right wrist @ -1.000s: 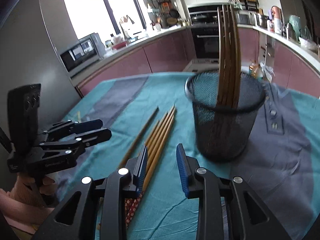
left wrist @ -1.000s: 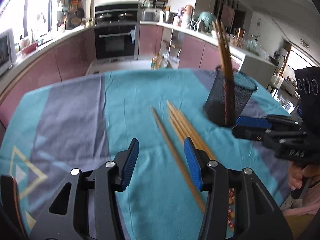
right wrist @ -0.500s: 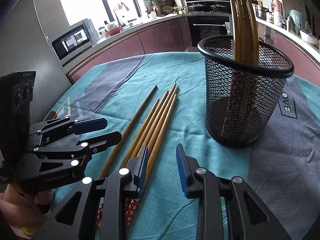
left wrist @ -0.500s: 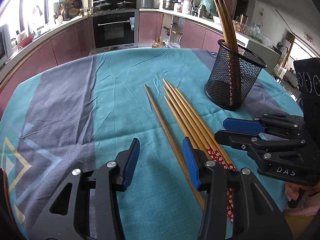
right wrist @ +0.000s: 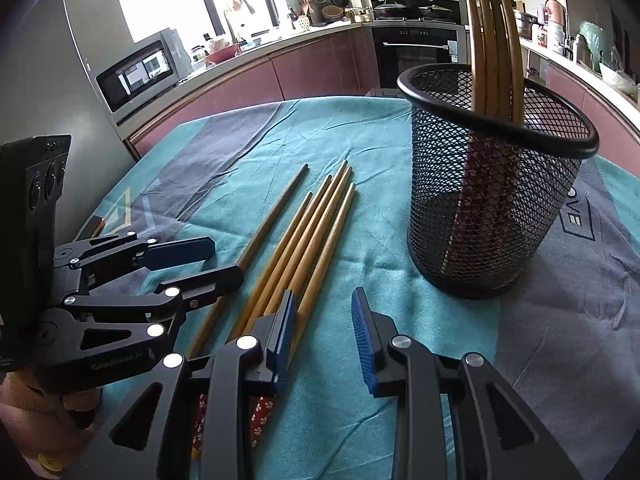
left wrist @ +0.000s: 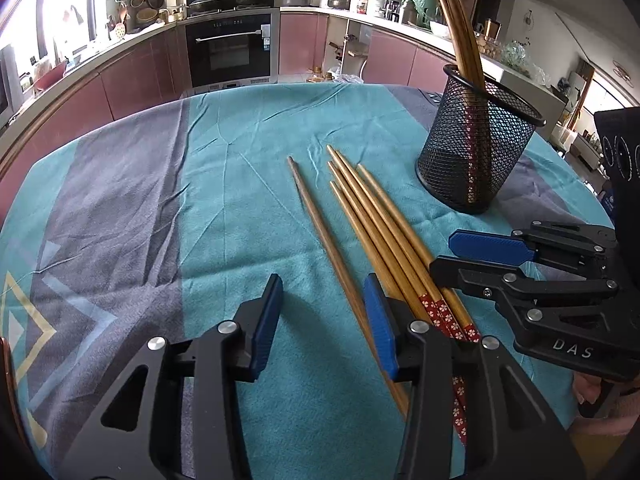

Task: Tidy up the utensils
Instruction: 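Move both open tools back to the remaining chopsticks, then grasp a chopstick with the left tool while the right tool grasps another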

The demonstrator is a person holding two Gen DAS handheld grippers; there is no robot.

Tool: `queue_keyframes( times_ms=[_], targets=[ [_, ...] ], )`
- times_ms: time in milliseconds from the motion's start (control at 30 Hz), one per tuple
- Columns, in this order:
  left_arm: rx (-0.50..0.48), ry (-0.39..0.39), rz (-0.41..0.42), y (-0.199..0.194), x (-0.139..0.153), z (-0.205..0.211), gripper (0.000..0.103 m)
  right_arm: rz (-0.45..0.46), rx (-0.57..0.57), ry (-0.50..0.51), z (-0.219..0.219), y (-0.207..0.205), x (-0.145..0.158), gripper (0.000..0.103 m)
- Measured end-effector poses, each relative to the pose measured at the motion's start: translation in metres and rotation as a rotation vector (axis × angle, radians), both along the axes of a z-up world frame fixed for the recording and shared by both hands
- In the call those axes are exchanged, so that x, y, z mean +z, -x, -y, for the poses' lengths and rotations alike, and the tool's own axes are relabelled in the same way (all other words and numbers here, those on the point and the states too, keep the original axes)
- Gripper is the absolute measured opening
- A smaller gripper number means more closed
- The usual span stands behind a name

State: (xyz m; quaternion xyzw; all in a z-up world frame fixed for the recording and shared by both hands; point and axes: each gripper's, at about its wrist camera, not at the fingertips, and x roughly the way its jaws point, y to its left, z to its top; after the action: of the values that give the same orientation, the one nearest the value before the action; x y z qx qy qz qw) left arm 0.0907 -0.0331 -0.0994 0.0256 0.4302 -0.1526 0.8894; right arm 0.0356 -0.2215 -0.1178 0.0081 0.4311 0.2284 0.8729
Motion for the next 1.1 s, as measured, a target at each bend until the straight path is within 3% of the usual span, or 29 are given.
queue_keyframes(
  times_ms=[500, 767, 833, 1100],
  targets=[
    [-0.003, -0.010, -0.016, -0.019, -0.003, 0.004, 0.034, -0.001, -0.019, 0.030, -0.001, -0.010, 0.000, 0.021],
    [-0.007, -0.012, -0.023, -0.028, -0.005, 0.009, 0.020, -0.005, -0.026, 0.027, -0.002, -0.019, -0.001, 0.020],
    [-0.009, -0.006, -0.025, -0.029, -0.005, 0.011, 0.013, -0.012, -0.030, 0.017, -0.001, -0.020, -0.001, 0.016],
    [0.017, 0.035, -0.034, -0.030, -0.007, 0.008, 0.011, -0.039, -0.051, -0.047, 0.012, -0.022, -0.003, 0.006]
  ],
)
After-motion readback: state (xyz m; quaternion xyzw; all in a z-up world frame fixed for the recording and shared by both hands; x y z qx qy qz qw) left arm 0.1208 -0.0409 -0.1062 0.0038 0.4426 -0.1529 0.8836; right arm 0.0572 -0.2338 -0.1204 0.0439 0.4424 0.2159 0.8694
